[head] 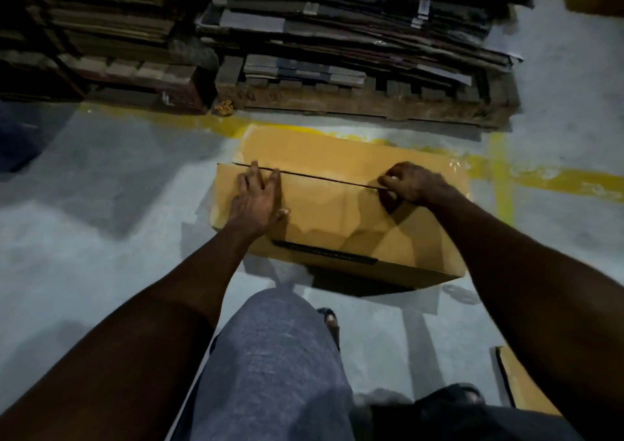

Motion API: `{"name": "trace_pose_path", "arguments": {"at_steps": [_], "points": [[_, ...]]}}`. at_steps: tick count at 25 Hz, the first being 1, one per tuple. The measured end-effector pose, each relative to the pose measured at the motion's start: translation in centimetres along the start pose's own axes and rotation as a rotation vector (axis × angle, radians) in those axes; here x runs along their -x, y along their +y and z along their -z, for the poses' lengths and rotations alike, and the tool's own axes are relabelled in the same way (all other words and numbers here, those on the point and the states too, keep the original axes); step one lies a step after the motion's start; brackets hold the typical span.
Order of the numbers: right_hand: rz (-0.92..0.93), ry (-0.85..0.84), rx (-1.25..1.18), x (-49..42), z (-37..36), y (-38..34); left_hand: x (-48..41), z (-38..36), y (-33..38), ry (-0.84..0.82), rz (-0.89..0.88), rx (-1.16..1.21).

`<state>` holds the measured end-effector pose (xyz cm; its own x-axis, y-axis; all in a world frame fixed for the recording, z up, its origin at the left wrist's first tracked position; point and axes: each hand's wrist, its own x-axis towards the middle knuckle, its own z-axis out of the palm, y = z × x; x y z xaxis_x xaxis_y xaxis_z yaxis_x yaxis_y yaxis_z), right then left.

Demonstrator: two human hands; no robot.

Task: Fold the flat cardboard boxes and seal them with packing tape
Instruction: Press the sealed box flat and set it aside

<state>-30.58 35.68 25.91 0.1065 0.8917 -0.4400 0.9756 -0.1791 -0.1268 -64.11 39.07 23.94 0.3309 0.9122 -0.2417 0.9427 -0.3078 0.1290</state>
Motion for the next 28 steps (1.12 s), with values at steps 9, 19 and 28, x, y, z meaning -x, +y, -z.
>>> {"name": "trace_pose_path", "arguments": {"at_steps": [9, 19, 28], "points": [[-0.370, 0.146, -0.097, 1.8, -8.5, 3.8, -3.7, -3.0, 1.6, -0.211, -0.043, -0.022], [-0.510, 0.264, -0.429, -0.1, -8.8, -1.9, -3.1, -4.6, -2.0, -0.236, -0.288, -0.191], [0.091, 0.216, -0.453, -12.6, -7.4, -25.0, -4.1, -0.9, -19.8, -0.107, 0.094, -0.222]]}}
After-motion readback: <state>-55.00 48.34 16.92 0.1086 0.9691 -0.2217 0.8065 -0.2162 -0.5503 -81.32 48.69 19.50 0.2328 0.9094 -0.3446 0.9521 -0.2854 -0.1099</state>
